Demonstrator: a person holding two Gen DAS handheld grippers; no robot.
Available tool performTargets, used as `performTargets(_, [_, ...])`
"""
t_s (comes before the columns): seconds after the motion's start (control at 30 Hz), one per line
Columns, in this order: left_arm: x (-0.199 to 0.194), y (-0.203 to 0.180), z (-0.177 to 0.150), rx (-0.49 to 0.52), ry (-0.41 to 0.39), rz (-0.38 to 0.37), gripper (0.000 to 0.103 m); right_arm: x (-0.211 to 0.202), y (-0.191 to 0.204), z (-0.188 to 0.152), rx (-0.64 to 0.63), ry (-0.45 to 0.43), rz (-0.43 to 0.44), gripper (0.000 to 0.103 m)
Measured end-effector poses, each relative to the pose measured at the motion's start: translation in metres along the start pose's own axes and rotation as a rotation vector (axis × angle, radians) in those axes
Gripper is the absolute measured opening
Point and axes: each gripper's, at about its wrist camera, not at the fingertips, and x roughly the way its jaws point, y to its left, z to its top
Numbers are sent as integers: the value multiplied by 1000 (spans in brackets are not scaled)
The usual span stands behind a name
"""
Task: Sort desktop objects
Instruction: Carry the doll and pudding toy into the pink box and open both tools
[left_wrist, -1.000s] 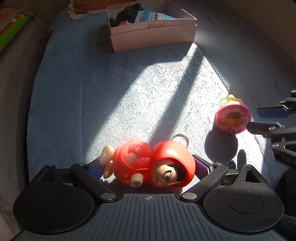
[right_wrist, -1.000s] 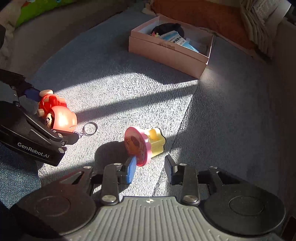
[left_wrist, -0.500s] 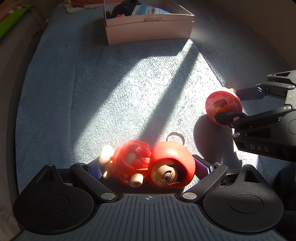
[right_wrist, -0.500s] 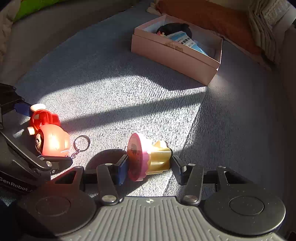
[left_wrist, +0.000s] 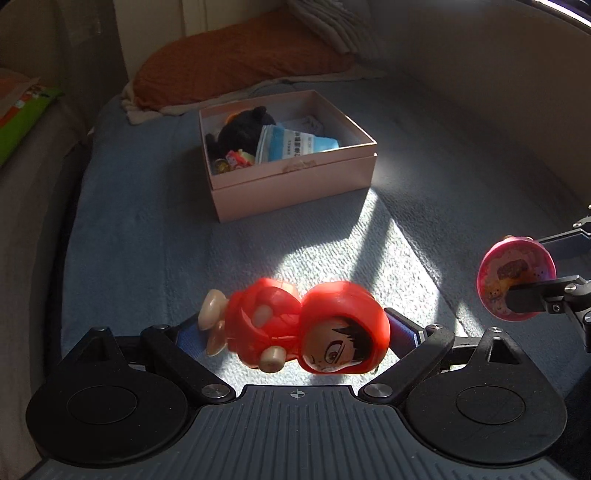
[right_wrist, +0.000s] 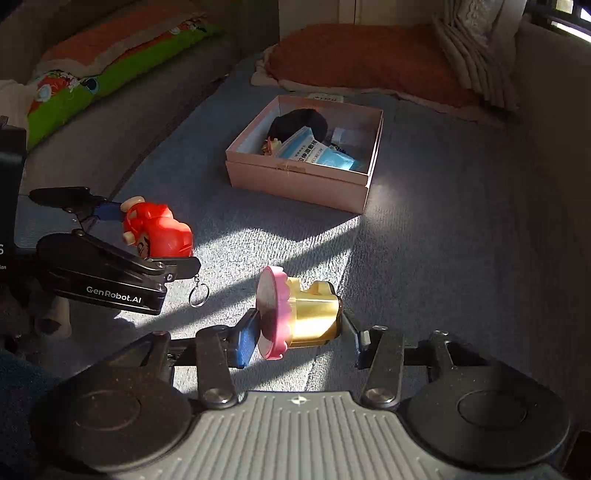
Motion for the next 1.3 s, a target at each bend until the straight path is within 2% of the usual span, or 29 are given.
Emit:
performTargets(0.1, [2,6,45,-12,-101,-16,98,-6,-17,59,59,-119,-4,47])
performTargets(0.2, [12,5,90,6,-182,6,98,3,-32,125,101,-230,3,47])
performTargets(0.27, [20,5,111,17,-204,29,98,16,-45,162,144,-251,0,55])
performTargets(0.33, [30,8,128,16,-204,41,98,18,-55,177,183,-286,-14,62])
performTargets(0.43, [46,8,144,8,-198,48,98,14,-69,163,190,-330,-38,78])
performTargets(0.67, [91,-4,191,-2,-233,58,98,31,-75,83,111,-187,-113,79])
performTargets(0.77, [107,-13,205,27,-207,81,101,43,-72,58,91,-113,-114,80])
performTargets(0.83, [108,-15,200,32,-188,138,102,51,-70,47,70,-79,-111,81])
performTargets(0.9, [102,-14,185,31,-198,165,103,57,-66,39,54,-64,-116,83])
performTargets(1.0, [78,-12,149,43,-249,181,103,64,-59,30,59,-47,-111,85])
performTargets(1.07, [62,-9,122,9,-254,150,103,67,-53,26,82,-52,-109,95])
performTargets(1.13, [51,-4,93,-43,-228,96,103,73,-47,19,127,-67,-120,103])
performTargets(1.2, [47,-2,60,-98,-189,73,103,84,-37,8,146,-44,-127,103])
performTargets(1.3, [51,-12,5,-106,-113,124,103,104,-12,-16,110,17,-129,103])
